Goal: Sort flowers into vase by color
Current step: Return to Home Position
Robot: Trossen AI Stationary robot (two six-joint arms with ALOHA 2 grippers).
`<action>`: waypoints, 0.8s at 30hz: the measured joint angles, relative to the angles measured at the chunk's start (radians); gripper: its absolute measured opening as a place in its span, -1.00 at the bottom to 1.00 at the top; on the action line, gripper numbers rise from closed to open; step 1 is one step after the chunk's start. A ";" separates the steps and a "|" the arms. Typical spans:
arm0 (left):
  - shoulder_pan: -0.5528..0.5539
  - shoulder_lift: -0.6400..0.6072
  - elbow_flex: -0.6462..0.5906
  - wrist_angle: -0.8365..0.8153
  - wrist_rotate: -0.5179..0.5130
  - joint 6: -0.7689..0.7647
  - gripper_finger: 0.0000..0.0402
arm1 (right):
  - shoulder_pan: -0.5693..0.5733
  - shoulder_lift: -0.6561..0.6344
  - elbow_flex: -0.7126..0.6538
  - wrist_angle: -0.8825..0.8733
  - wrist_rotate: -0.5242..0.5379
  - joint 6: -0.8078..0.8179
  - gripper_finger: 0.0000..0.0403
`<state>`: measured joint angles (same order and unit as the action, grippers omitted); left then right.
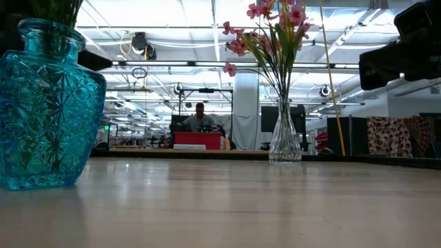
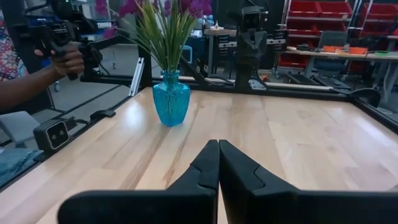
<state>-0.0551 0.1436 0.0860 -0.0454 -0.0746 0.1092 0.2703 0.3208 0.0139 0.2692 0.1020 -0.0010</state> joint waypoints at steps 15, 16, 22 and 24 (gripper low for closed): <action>0.001 -0.143 -0.079 0.085 -0.006 0.002 -0.94 | 0.000 -0.056 0.001 -0.022 0.005 -0.020 -1.00; 0.001 -0.143 -0.079 0.086 -0.008 0.003 -0.94 | 0.000 -0.059 0.001 -0.022 0.004 -0.020 -1.00; 0.001 -0.143 -0.079 0.086 -0.041 0.005 -0.94 | 0.000 -0.099 0.001 -0.041 0.004 -0.046 -1.00; 0.001 -0.143 -0.079 0.086 -0.041 0.003 -0.94 | 0.000 -0.141 0.001 -0.077 0.003 -0.050 -1.00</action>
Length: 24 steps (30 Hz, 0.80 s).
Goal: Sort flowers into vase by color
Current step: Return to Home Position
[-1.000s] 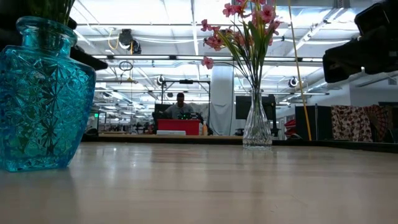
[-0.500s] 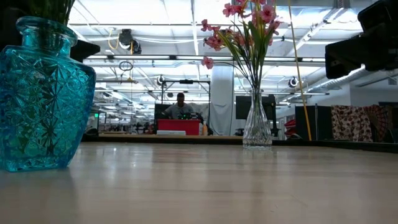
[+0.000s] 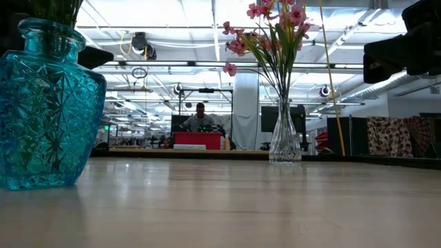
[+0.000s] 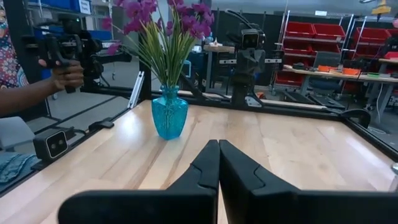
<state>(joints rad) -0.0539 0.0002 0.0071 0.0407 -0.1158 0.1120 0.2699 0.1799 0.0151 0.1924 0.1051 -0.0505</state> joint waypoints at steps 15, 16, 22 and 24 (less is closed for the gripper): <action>0.000 0.000 -0.001 0.005 -0.008 -0.022 -0.94 | -0.018 -0.179 0.000 -0.145 0.003 -0.021 -1.00; 0.000 0.000 -0.001 0.006 -0.008 -0.012 -0.94 | -0.024 -0.179 0.000 -0.144 0.002 -0.029 -1.00; 0.000 0.000 -0.001 0.012 -0.059 0.000 -0.94 | -0.075 -0.179 0.000 -0.147 0.000 -0.063 -1.00; 0.000 0.000 -0.001 0.012 -0.069 0.000 -0.94 | -0.093 -0.179 0.000 -0.151 -0.001 -0.073 -1.00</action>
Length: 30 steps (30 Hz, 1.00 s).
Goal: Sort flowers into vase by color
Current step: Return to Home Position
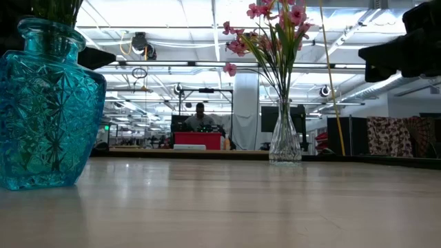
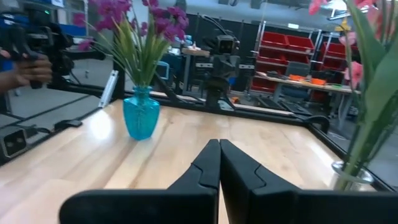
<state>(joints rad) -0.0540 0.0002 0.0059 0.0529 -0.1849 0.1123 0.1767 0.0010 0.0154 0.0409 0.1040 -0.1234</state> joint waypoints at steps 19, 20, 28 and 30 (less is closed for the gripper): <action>0.000 0.000 0.000 -0.008 -0.003 -0.021 -0.94 | -0.087 0.000 -0.001 -0.004 -0.139 -0.053 -1.00; 0.000 0.000 0.000 -0.008 -0.002 -0.027 -0.94 | -0.100 0.000 -0.001 0.005 -0.137 -0.052 -1.00; 0.000 0.000 -0.001 -0.010 0.027 -0.028 -0.94 | -0.162 0.000 -0.002 0.004 -0.189 -0.015 -1.00; 0.000 0.000 -0.001 -0.012 0.030 -0.030 -0.94 | -0.165 0.003 -0.001 -0.011 -0.184 0.022 -1.00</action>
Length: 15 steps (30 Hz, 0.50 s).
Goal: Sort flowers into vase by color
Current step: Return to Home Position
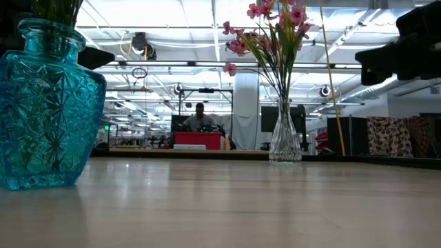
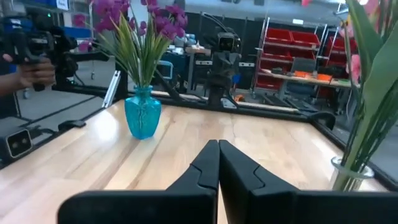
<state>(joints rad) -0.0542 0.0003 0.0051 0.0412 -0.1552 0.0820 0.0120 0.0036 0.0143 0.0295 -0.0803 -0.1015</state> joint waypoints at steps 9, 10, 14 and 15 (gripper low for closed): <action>0.000 0.000 0.000 -0.012 0.048 -0.044 -0.94 | 0.000 0.042 0.000 -0.009 0.104 0.013 -1.00; 0.000 0.000 0.000 -0.013 0.049 -0.049 -0.94 | 0.000 0.047 0.000 -0.009 0.108 0.010 -1.00; 0.000 0.000 -0.001 -0.013 0.050 -0.059 -0.94 | 0.001 0.051 0.000 -0.007 0.101 0.000 -1.00; -0.001 0.000 -0.001 -0.013 0.050 -0.067 -0.94 | 0.001 0.042 0.000 -0.007 0.097 -0.012 -1.00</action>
<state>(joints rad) -0.0547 0.0003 0.0044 0.0277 -0.1051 0.0152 0.0128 0.0456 0.0147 0.0228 0.0164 -0.1139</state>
